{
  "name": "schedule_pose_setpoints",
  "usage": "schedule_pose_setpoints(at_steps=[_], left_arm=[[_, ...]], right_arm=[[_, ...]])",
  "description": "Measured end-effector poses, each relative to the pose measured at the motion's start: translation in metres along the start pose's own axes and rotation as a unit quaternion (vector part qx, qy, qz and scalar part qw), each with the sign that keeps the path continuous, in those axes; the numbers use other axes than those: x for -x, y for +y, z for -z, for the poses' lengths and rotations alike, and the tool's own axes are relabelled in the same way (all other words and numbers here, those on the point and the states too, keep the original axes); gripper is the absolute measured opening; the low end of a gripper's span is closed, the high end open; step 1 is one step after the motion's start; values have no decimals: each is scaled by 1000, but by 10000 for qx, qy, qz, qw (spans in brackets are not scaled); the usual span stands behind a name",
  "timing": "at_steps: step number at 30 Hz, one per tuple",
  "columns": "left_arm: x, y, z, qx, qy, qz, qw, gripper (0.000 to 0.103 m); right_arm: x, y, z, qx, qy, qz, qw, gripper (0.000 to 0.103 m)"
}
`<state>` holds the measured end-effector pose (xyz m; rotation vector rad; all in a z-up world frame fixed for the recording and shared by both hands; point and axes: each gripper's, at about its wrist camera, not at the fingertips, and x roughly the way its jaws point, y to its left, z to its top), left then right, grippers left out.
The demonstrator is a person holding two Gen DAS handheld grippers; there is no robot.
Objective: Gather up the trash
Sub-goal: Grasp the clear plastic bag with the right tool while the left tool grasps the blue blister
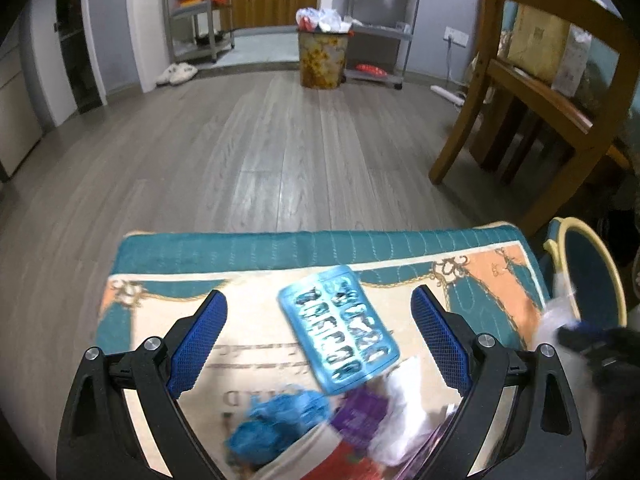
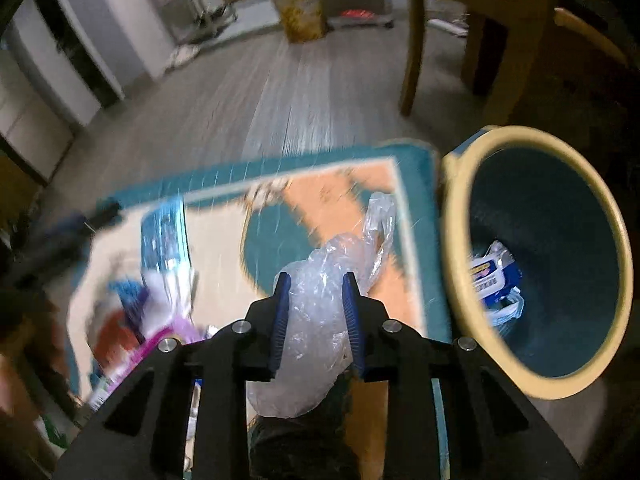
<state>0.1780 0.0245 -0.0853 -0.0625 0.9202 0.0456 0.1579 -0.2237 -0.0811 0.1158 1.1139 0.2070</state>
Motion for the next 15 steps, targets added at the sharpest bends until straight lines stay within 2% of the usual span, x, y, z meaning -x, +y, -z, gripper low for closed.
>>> schedule_pose_setpoints(at_steps=[4,8,13,15], left_arm=[[-29,-21,0,-108,311,-271,9991,93],[-59,-35,3,-123,780,-640,9948,93],[-81,-33,4,146,1211,-766,9896,93],[-83,-31,4,188,1184,-789,9897,94]], right_arm=[[22,-18,-10,10,-335,74,9994,26],[30,-32,-16,-4,-423,91,9991,26],[31,-42,-20,-77,-404,2,9992,26],[32,-43,-21,-76,-410,-22,9991,26]])
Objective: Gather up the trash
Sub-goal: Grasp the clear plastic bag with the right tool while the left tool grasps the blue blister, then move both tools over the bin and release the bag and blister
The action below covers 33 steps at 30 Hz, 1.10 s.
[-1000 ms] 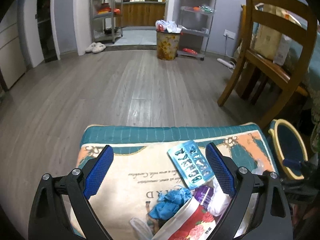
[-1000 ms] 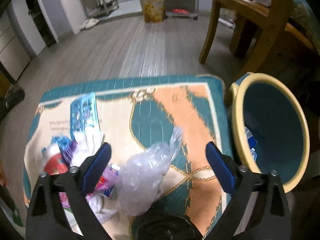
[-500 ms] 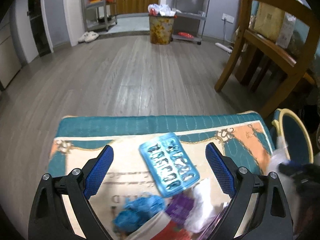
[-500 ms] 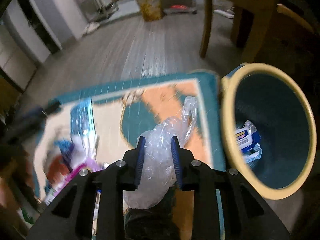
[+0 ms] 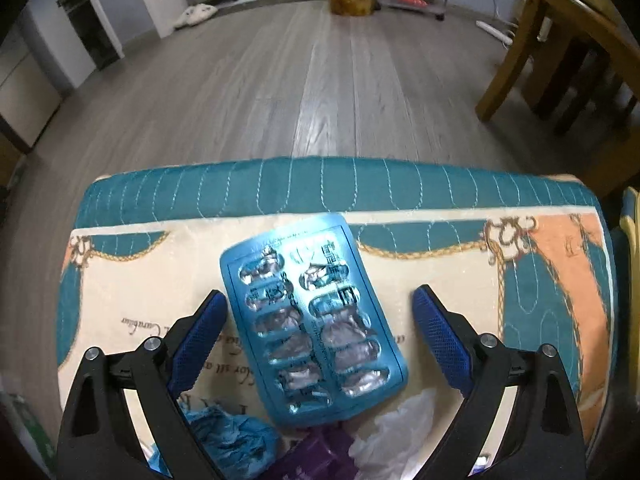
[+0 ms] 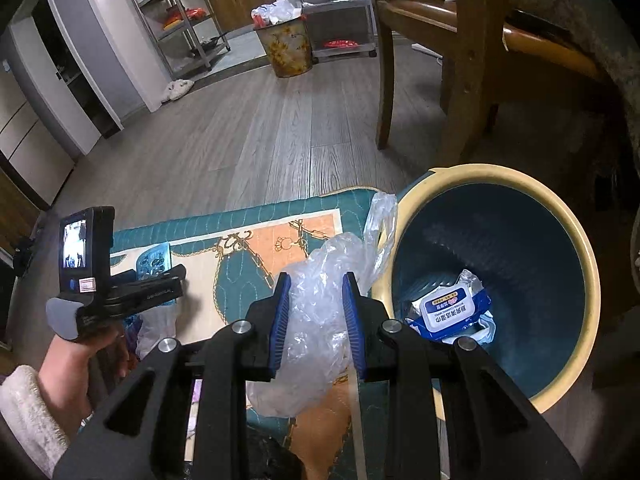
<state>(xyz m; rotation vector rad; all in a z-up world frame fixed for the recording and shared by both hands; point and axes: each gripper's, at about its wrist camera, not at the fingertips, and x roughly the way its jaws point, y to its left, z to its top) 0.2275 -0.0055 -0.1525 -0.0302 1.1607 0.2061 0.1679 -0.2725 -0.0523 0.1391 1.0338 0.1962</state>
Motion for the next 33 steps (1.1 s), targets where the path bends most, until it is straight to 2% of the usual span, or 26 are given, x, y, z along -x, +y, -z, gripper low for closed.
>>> schedule_pose_setpoints(at_steps=[3,7,11,15,20,24,30,33], left_arm=[[0,2,0,-11,-60,12,10000,93],[7,3,-1,-74,-191,119,9997,72],[10,10,0,-133,-244,97,9996,72],[36,16,-8,-77,-748,70,9971,72],[86,8,-25,-247,-1505,215,9881,72],[125,-11,-35,-385,-1955,507,9786,72],[162,-55,-32,-714,-2274,1021,9658,72],[175,-80,-28,-943,-2352,1302,9586,72]], right_arm=[[1,-1,-1,-13,-12,-62,10000,26],[4,3,-1,35,-74,-100,9999,26],[8,6,-3,80,-146,-99,9998,26],[13,8,-6,137,-245,-87,9996,26],[21,6,-12,150,-376,-44,9992,26],[36,-2,-21,126,-554,42,9984,26],[85,-43,-46,-11,-845,135,9963,26],[107,-71,-55,63,-1027,371,9940,26]])
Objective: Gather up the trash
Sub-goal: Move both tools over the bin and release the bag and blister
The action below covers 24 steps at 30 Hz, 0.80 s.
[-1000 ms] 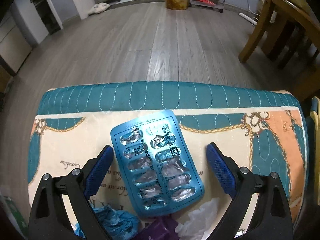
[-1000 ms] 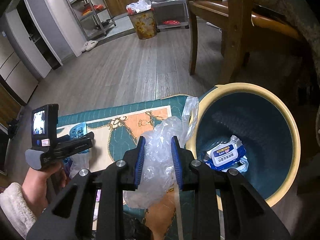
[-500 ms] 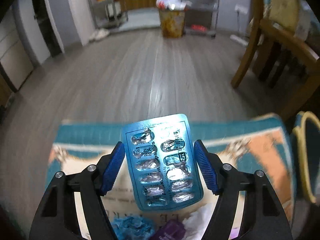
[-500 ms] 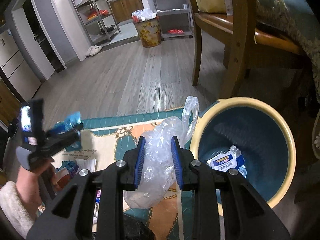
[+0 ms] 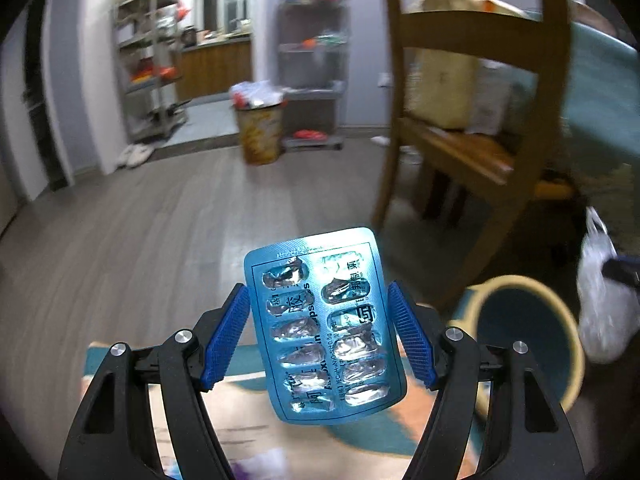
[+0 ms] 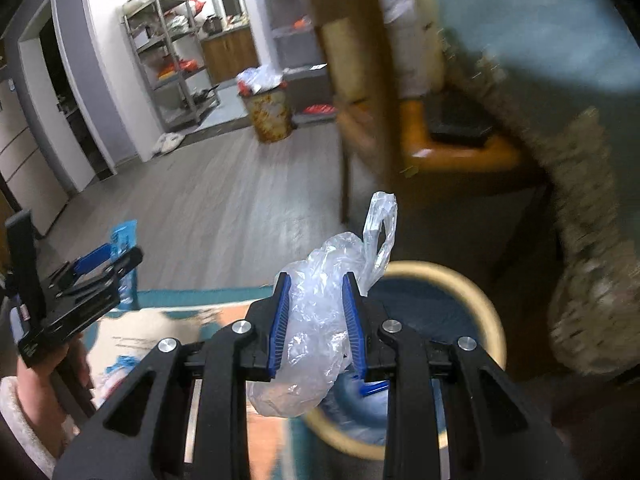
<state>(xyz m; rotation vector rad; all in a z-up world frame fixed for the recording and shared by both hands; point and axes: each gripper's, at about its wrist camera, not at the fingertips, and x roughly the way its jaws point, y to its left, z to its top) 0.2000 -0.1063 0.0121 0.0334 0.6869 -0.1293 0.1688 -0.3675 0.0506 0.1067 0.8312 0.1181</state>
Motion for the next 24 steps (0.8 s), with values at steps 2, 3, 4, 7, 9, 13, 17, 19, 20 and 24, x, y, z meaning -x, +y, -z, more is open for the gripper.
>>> schedule_pose_setpoints(at_steps=[2,3,4,7,9,13,17,19,20,24], left_arm=[[4,-19,0,-157,-23,240,9996,72],[4,-34,1,-280,-28,433,9987,72],[3,-44,3,-389,-33,567,9976,72],[0,-82,15,-881,-18,998,9911,72],[-8,-105,24,-1139,78,1269,9853,72],[-23,-142,44,-1469,394,1670,9742,72],[-37,-170,58,-1651,627,1871,9663,72],[-43,-177,60,-1695,703,1914,9642,72],[-45,-181,60,-1718,710,1929,9634,72],[-50,-187,63,-1745,725,1995,9615,72]], right_arm=[[6,-20,-3,95,-12,188,9998,26],[5,-31,-3,163,21,329,9993,26],[5,-36,-1,189,33,425,9989,26],[-9,-62,7,58,266,609,9978,26],[-23,-71,14,-58,501,530,9973,26],[-40,-78,25,-91,794,608,9949,26],[-47,-84,30,-263,934,532,9939,26],[-50,-88,30,-242,977,555,9934,26],[-50,-89,32,-237,985,559,9933,26],[-54,-93,32,-272,991,555,9932,27]])
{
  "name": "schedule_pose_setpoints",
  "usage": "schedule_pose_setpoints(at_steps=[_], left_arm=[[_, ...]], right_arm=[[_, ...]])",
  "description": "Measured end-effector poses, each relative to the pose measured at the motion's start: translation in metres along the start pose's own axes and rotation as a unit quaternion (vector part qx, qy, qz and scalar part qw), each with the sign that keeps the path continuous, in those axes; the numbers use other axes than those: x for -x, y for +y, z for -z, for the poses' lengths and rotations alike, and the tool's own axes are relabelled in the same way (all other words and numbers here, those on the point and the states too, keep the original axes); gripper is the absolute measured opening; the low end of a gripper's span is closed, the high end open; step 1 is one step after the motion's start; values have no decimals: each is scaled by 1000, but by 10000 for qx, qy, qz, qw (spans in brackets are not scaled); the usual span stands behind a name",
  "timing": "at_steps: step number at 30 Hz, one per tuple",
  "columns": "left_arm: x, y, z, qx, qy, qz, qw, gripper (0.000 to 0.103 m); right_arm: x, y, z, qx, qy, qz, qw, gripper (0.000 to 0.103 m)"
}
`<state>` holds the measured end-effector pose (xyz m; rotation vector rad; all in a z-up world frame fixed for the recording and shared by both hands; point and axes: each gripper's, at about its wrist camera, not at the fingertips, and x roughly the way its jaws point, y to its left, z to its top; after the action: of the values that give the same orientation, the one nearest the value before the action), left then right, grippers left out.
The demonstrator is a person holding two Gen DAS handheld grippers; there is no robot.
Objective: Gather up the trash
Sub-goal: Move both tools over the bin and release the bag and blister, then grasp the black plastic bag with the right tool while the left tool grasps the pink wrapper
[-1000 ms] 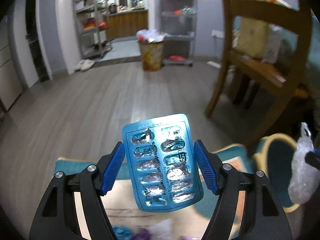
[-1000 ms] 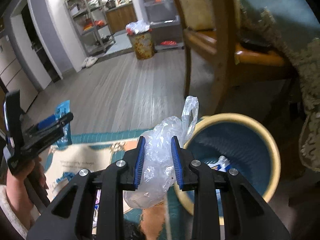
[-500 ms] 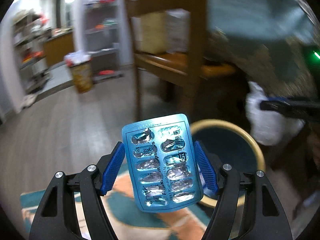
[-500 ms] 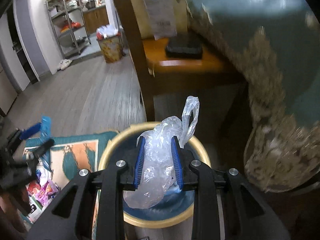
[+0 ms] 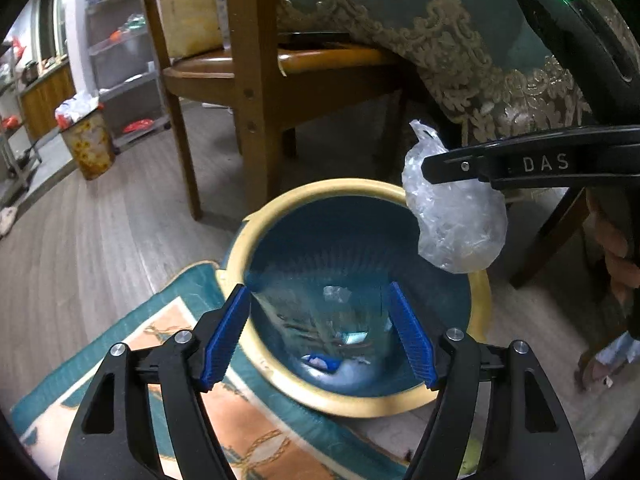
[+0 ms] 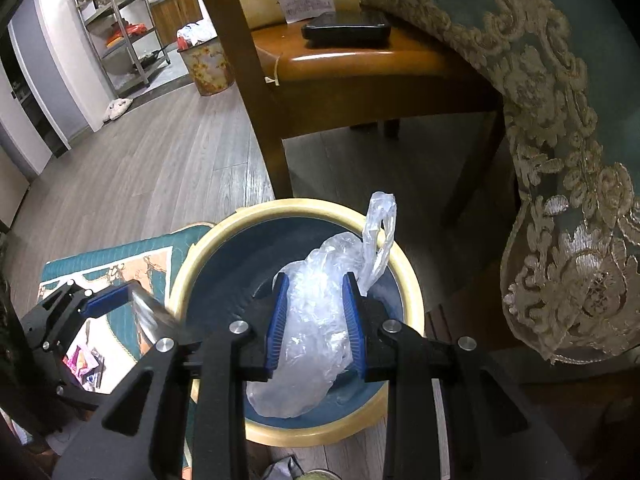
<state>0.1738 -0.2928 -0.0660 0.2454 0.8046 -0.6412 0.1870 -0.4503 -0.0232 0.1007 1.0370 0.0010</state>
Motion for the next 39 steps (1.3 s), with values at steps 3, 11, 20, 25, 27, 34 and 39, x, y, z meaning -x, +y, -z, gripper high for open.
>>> schedule_pose_setpoints(at_steps=[3,11,20,25,27,34,39], left_arm=[[0,-6,1,-41,-33,1,10000,72],[8,2,6,-31,-57,-122,9999,78],[50,17,9,61,-222,-363,9991,79],[97,30,18,184,-336,-560,9977,82],[124,37,23,244,-428,-682,9965,82],[218,72,64,778,-773,-1261,9859,86],[264,109,115,1563,-733,-1690,9704,87]], right_arm=[[2,-4,0,-85,-38,-20,10000,41],[7,-4,-2,-174,-126,-24,9998,57],[33,17,-6,-83,-336,-28,9994,68],[64,35,-3,-112,-662,-131,9977,89],[76,47,1,-72,-777,-208,9967,91],[97,102,28,84,-830,-547,9950,97],[96,138,54,201,-682,-634,9954,97]])
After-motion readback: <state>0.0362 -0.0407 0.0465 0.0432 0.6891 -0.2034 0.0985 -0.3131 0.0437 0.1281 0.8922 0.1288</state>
